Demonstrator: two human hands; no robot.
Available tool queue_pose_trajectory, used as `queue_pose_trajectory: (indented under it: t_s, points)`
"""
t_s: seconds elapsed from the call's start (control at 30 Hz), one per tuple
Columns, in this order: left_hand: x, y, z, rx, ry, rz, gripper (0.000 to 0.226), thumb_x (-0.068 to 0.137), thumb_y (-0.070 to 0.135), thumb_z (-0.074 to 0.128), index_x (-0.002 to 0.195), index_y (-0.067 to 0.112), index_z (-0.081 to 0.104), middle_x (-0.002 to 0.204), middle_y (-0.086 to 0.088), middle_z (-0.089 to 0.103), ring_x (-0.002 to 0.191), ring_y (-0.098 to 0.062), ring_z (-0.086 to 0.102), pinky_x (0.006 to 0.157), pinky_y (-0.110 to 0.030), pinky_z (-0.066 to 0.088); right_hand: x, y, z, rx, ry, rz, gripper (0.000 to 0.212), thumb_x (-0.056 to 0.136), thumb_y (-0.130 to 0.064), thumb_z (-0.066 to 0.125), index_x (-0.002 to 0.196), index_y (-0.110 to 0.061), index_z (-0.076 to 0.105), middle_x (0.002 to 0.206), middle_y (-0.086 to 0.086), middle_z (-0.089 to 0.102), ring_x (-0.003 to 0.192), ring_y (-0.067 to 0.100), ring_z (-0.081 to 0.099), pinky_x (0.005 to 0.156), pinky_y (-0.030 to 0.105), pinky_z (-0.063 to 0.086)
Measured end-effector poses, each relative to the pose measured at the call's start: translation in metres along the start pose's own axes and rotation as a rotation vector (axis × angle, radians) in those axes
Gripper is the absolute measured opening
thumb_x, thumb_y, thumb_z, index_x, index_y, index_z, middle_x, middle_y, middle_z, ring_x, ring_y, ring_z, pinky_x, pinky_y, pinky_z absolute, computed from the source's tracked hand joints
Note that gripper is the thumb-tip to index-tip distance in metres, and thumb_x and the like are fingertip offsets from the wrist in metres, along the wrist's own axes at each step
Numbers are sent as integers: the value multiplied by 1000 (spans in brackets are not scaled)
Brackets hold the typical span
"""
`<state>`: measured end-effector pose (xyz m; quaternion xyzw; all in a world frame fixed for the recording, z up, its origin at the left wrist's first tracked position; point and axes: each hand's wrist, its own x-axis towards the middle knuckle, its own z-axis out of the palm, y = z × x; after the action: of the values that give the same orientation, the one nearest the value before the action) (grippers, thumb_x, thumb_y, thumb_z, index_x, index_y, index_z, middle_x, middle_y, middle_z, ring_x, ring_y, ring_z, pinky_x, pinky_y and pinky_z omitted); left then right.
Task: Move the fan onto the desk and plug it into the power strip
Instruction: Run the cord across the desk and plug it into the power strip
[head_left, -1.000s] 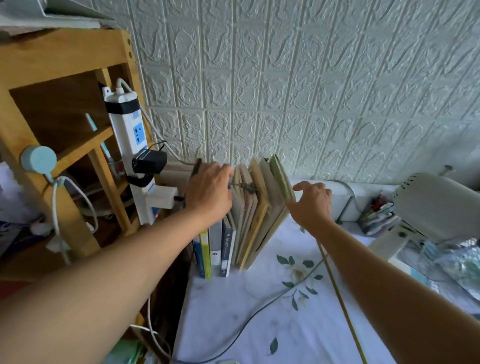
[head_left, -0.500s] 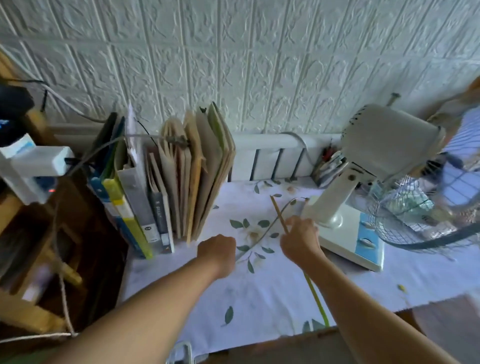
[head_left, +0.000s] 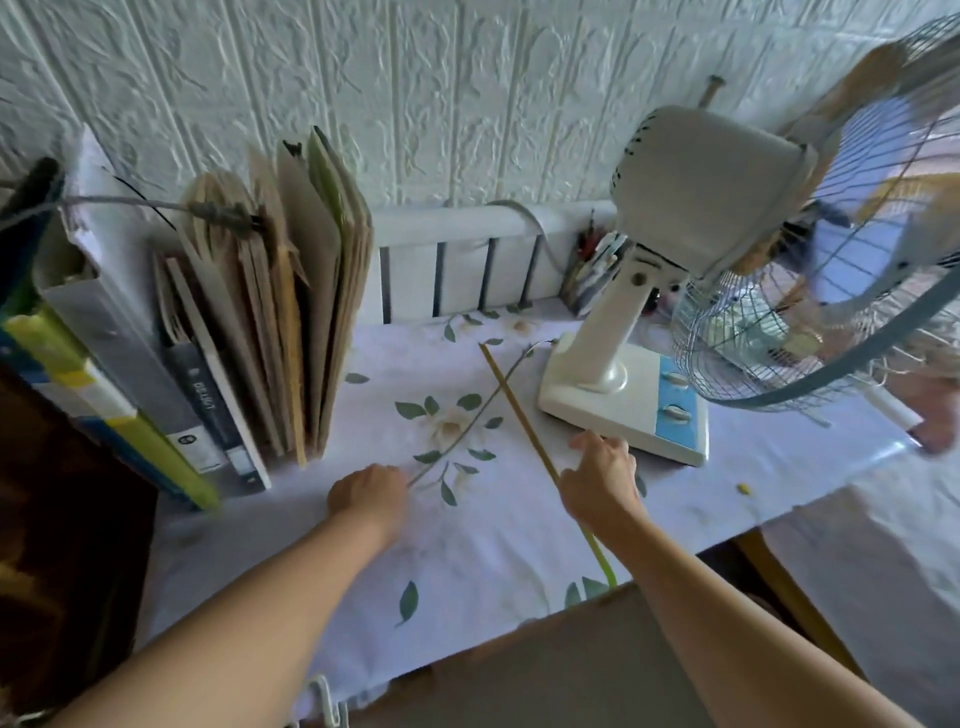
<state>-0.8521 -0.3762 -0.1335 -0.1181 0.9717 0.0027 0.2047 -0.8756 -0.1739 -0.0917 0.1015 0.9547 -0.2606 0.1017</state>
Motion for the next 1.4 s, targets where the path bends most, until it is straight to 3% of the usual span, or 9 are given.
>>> queue_pose_trajectory:
  t_s: [0.2,0.3,0.47,0.6,0.7,0.8,1.1,1.27,1.4]
  points:
    - [-1,2,-4,72,19,-5,42,94,-1,28,128,8,50,132,-14,54,120,-30,55,92,-34,46,-1,22,-9,23,14,33,49,86,-2,48,134,-11,46,133,17,38,125,33,35,100,36,36]
    - [-2,20,-5,3,77,6,35,95,10,39,130,10,42,129,-14,49,116,-31,54,87,-35,46,7,37,-17,31,20,50,45,88,-5,49,133,-9,44,129,17,37,120,32,36,92,34,37]
    - [11,80,-12,-235,204,134,50,92,25,50,138,14,33,140,-11,40,127,-29,44,96,-40,44,31,72,-32,102,71,151,51,86,-9,53,134,-8,35,131,19,35,120,34,34,94,37,38]
    - [34,141,-14,-571,119,219,65,92,27,51,148,20,20,153,-9,29,139,-28,32,110,-38,32,58,101,-36,165,97,193,75,81,-16,62,144,-13,22,135,20,33,127,36,31,103,42,34]
    - [51,174,-17,-723,114,228,70,91,30,52,150,31,14,155,-6,22,139,-27,31,108,-36,34,76,116,-38,223,76,171,82,83,-19,63,149,-15,15,141,19,33,132,35,32,108,43,33]
    - [67,190,-22,-865,85,177,71,90,33,55,149,38,15,152,-10,22,136,-29,34,102,-37,38,91,128,-35,224,93,88,77,85,-19,62,148,-19,19,137,15,40,125,33,41,101,39,41]
    - [92,204,-16,-1012,165,68,65,87,29,58,146,27,32,143,-13,35,127,-28,43,96,-32,42,105,136,-31,253,188,45,64,88,-11,57,146,-18,32,134,12,48,120,25,47,78,20,35]
    - [95,205,-13,-1005,201,9,66,86,29,59,146,28,33,144,-12,40,132,-30,39,100,-35,41,98,131,-29,226,183,46,63,90,-11,55,147,-17,30,135,12,48,122,26,45,96,30,41]
    - [94,196,-10,-978,206,-7,66,82,31,57,144,32,35,138,-13,46,122,-34,47,96,-42,48,92,127,-26,256,173,22,61,88,-7,54,145,-14,33,133,13,48,119,26,45,94,31,41]
